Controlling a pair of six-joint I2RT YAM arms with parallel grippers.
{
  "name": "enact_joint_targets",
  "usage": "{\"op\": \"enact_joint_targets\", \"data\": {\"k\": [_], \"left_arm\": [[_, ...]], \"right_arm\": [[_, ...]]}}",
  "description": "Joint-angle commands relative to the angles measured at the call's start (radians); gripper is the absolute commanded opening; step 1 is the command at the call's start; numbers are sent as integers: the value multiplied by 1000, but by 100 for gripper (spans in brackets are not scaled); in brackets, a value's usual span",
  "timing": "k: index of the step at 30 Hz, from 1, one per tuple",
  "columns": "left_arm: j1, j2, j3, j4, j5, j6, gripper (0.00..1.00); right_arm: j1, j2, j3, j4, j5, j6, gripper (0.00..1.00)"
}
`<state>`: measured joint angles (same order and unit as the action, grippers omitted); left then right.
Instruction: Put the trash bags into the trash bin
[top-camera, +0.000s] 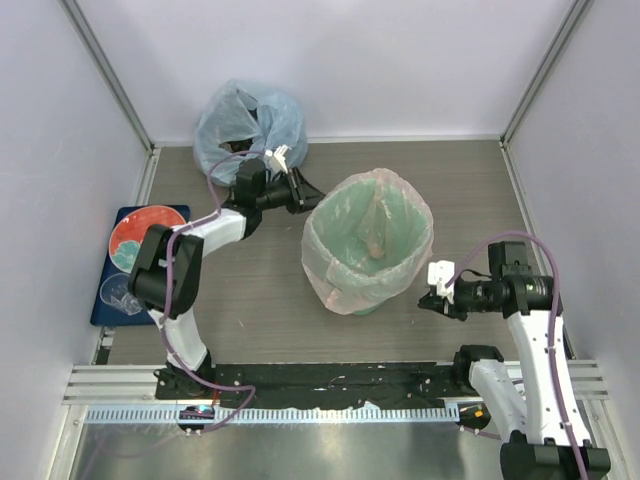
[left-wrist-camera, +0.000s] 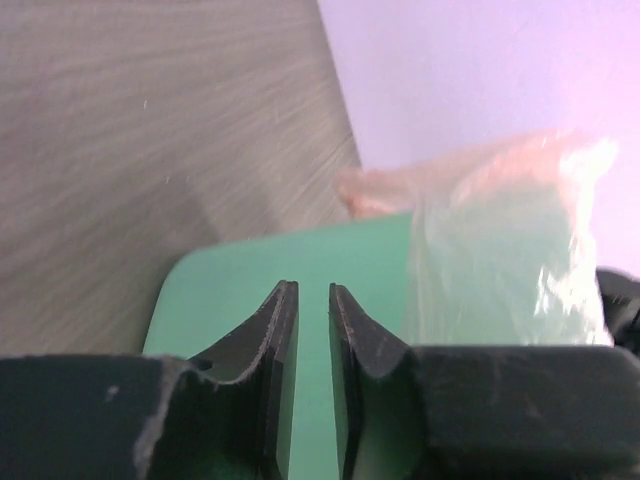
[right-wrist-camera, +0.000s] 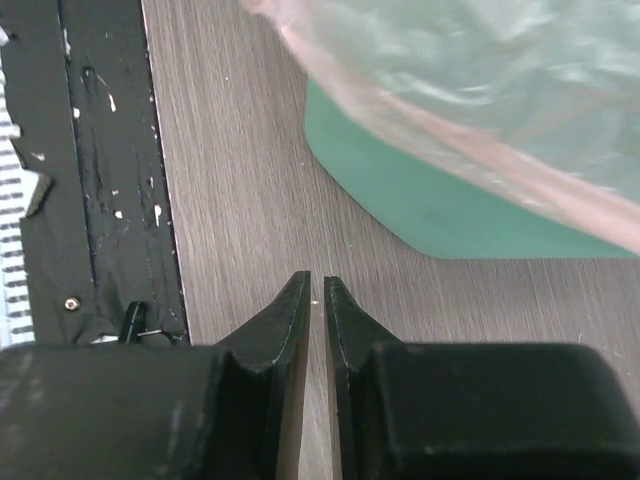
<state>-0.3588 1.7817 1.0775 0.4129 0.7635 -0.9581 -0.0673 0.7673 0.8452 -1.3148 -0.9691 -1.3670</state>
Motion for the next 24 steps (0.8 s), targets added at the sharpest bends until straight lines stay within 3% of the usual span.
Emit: {"op": "enact_joint_targets", "data": {"k": [1, 6, 10, 13, 14, 15, 18, 24], "left_arm": [[26, 91, 139, 169, 2, -111, 27], [109, 38, 138, 80, 31, -52, 39], [191, -63, 72, -66, 52, 45, 46], [240, -151, 13, -124, 45, 84, 46], [254, -168, -19, -128, 43, 84, 47], [268, -200, -30, -131, 43, 82, 47], [320, -255, -63, -148, 49, 84, 47], [403, -341, -103, -221, 66, 139, 49]], "right_arm": [[67, -68, -96, 133, 10, -63, 17], [329, -97, -207, 622, 191, 266, 19], [478, -5, -209, 729, 311, 284, 19], [627, -13, -305, 938, 432, 373, 19], [670, -17, -336, 1082, 537, 391, 19], [764, 4, -359, 1135, 584, 404, 19], [895, 125, -376, 1270, 736, 446, 19], [991, 378, -341, 1577, 887, 477, 19]]}}
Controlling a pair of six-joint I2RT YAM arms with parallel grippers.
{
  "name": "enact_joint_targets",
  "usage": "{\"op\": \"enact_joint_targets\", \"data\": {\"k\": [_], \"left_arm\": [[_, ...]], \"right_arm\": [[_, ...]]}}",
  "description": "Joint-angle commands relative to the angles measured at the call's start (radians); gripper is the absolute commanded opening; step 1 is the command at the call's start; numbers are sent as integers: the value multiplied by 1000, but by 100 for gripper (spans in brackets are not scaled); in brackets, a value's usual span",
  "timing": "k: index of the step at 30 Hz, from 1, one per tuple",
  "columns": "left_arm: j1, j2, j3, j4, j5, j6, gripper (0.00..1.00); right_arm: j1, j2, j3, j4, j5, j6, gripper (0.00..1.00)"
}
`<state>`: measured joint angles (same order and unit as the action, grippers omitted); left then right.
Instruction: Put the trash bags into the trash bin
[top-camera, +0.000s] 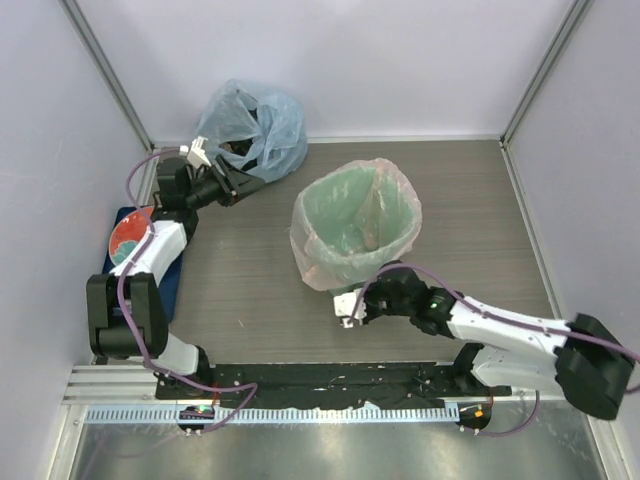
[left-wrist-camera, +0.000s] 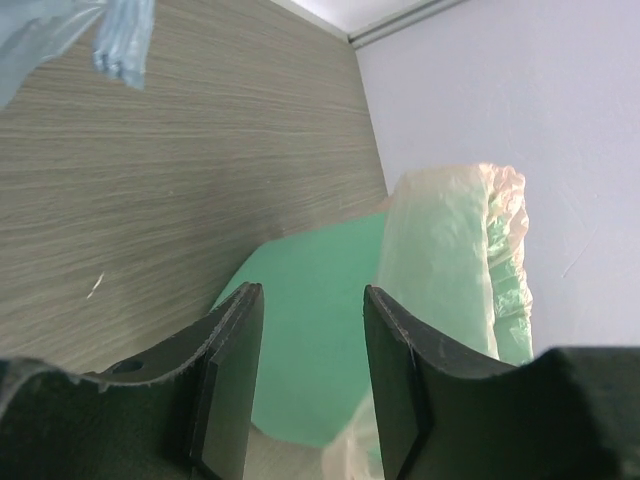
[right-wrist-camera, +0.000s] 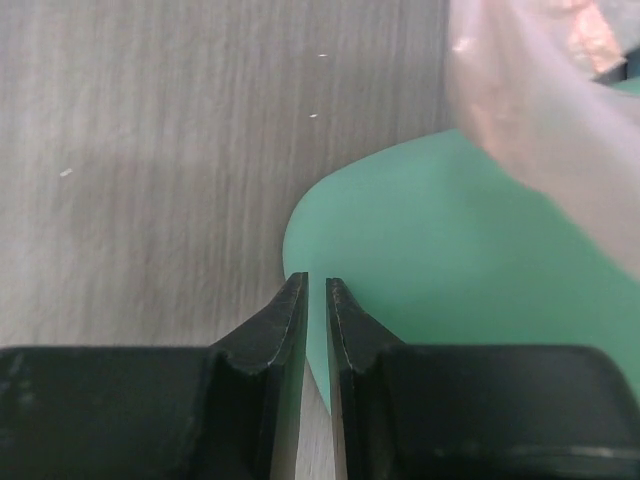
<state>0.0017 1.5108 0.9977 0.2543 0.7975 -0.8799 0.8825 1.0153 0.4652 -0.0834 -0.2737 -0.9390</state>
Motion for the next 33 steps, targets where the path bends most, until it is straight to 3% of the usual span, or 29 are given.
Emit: {"op": "enact_joint_targets", "data": {"k": [1, 8, 11, 14, 16, 22, 25, 27, 30, 31, 33], "left_arm": [[58, -93, -28, -70, 34, 64, 49], [86, -135, -22, -167, 37, 150, 57], [90, -114, 45, -298, 26, 208, 67], [96, -98, 140, -438, 14, 294, 79], [96, -89, 201, -530, -7, 383, 99], [95, -47, 496, -1002, -151, 641, 100], [93, -86, 579, -1151, -274, 720, 100], [78, -138, 564, -1187, -340, 728, 100], [5, -191, 503, -1207, -470, 780, 100], [-50, -225, 480, -1201, -521, 788, 100], [-144, -248, 437, -1185, -639, 785, 100]], "right_arm": [[44, 216, 74, 375, 208, 55, 19], [79, 489, 233, 496, 238, 60, 20], [107, 528, 312, 447, 148, 77, 32], [118, 452, 374, 314, -48, 110, 49], [118, 413, 463, 184, -160, 210, 58], [116, 197, 650, 55, -174, 517, 65], [95, 125, 749, -39, 14, 589, 68], [53, 106, 835, -96, 176, 698, 69], [-181, 62, 892, -212, 225, 865, 70], [-314, 24, 885, -261, 225, 887, 71], [-436, -24, 836, -308, 232, 895, 71]]}}
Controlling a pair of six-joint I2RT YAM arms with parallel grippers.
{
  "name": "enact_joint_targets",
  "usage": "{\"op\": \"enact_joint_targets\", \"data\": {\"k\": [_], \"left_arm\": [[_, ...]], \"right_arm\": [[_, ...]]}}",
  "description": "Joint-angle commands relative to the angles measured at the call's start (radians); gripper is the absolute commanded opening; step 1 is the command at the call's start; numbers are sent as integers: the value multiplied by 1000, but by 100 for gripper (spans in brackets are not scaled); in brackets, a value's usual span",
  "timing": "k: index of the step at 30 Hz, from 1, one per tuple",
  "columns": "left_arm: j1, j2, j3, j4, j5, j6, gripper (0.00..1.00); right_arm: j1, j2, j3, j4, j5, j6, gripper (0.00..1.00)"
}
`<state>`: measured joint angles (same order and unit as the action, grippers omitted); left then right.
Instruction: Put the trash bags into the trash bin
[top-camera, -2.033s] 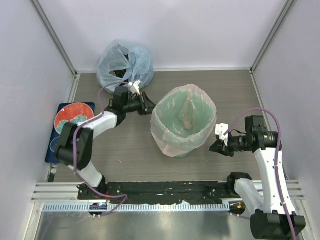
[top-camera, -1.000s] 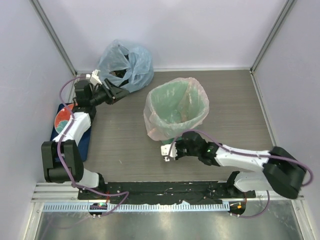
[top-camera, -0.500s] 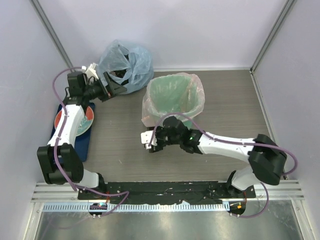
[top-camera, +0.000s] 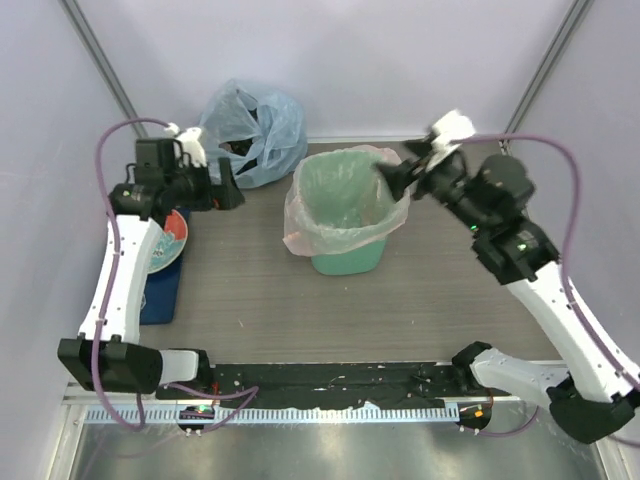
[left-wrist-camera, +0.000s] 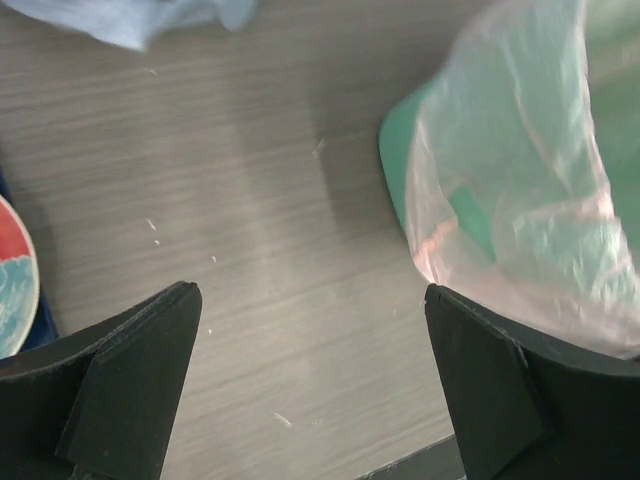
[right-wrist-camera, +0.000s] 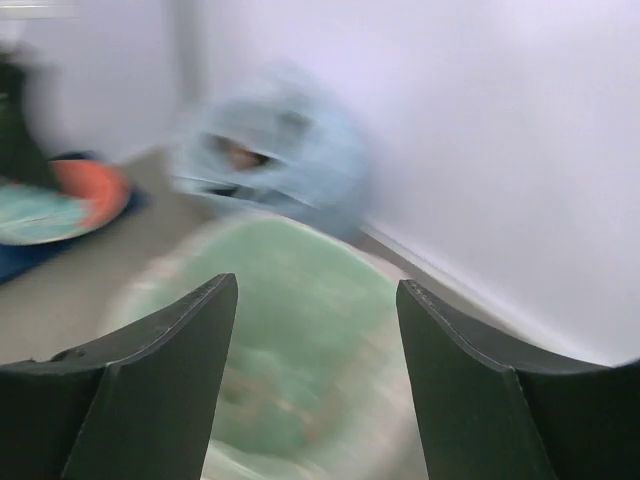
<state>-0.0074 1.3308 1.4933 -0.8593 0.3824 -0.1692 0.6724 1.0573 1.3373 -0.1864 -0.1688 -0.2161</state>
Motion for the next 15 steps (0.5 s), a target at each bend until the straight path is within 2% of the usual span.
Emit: {"op": "enact_joint_targets", "data": {"k": [1, 5, 6, 9, 11, 15], "left_arm": [[-153, -79, -92, -66, -237, 66, 100], [-192, -91, -188, -18, -249, 22, 100], [-198, -87, -208, -9, -270, 22, 100], [-273, -82, -278, 17, -365, 65, 100], [-330, -90, -310, 40, -431, 83, 100], [-368, -91, -312, 89, -514, 103, 100]], "right_arm": [[-325, -94, -70, -240, 108, 156, 72], [-450, -236, -303, -314, 118, 121, 76], [-461, -253, -405, -327, 153, 154, 76], [-474, -325, -539, -311, 166, 187, 76], [-474, -333, -553, -309, 163, 184, 76], [-474, -304, -541, -291, 106, 188, 76]]}}
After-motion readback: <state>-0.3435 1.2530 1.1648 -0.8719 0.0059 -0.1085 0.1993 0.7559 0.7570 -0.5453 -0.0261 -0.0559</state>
